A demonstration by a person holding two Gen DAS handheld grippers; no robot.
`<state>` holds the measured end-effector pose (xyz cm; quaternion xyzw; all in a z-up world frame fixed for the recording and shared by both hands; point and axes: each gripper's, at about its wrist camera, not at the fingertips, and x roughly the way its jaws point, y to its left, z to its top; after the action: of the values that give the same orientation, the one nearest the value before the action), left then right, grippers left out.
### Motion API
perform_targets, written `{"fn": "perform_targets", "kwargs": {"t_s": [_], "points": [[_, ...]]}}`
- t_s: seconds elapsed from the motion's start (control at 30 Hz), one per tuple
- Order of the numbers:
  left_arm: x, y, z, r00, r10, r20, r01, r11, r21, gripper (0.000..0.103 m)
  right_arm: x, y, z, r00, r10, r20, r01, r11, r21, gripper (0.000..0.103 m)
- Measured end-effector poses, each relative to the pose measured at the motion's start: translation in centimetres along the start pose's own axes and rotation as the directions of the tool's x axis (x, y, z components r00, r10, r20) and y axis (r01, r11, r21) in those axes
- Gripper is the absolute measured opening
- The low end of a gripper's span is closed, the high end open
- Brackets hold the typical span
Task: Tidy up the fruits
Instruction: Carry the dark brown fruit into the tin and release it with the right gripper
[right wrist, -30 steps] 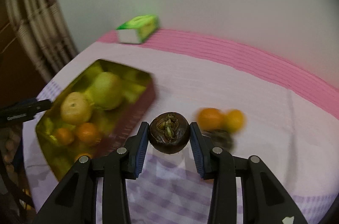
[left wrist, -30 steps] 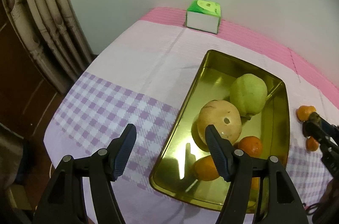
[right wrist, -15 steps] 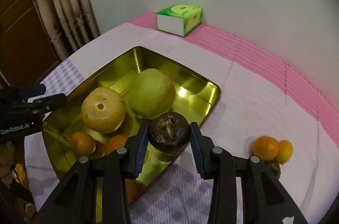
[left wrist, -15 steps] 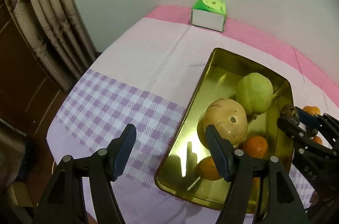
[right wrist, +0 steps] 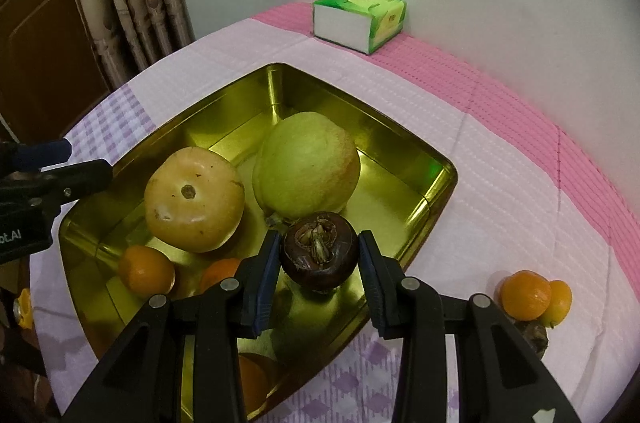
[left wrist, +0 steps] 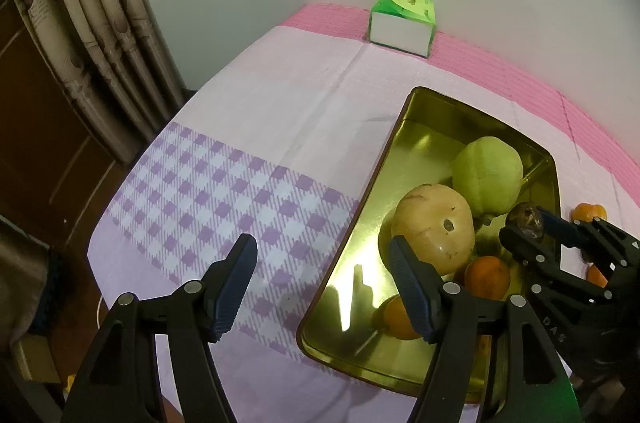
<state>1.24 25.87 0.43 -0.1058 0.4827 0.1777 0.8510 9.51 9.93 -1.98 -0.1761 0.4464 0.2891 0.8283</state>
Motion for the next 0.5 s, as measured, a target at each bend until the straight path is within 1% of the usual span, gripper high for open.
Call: {"fn": "perform_targets", "kwargs": {"t_s": [0.33,0.5], "points": [[0.00,-0.08,-0.13,1.000,-0.003,0.000,0.003,1.000,0.007,0.068,0.53,0.46,-0.04,1.000,0.006,-0.011,-0.006,1.000,-0.003,0.037],[0.00,-0.19,-0.18,1.000,-0.001,0.001,0.001,1.000,0.008,0.068,0.14,0.51,0.07,1.000,0.010,0.005,-0.010,1.000,0.005,0.037]]}}
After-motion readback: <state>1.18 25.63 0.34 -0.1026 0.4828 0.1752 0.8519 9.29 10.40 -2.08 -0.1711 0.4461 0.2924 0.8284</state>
